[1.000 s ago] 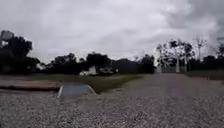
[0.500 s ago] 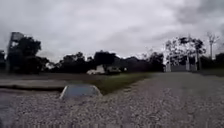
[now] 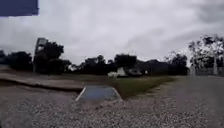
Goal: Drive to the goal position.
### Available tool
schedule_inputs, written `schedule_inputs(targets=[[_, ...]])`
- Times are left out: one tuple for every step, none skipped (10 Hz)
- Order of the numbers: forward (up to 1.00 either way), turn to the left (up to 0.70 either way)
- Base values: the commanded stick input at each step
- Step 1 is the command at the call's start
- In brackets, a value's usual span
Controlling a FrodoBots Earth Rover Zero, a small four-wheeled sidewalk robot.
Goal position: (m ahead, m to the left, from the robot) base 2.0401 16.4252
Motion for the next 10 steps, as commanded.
schedule_inputs(targets=[[0.5,0.0],[0.5,0.0],[0.5,0.0],[0.5,0.0],[0.5,0.0],[0.5,0.0],[0.5,0.0],[0.5,0.0],[0.5,0.0],[0.5,0.0]])
